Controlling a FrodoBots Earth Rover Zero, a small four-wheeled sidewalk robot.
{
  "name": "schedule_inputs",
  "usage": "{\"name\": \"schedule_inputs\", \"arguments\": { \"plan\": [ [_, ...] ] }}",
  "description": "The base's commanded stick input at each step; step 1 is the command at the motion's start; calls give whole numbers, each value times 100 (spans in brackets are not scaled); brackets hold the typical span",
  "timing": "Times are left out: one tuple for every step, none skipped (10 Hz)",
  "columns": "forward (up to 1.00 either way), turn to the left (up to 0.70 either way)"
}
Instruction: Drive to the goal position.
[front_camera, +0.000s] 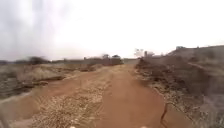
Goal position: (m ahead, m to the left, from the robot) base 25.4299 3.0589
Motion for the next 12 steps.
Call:
{"name": "schedule_inputs", "arguments": {
  "plan": [
    [50, 0],
    [50, 0],
    [50, 0],
    [50, 0],
    [50, 0],
    [50, 0],
    [50, 0],
    [50, 0],
    [50, 0],
    [50, 0],
    [50, 0],
    [50, 0]
  ]
}}
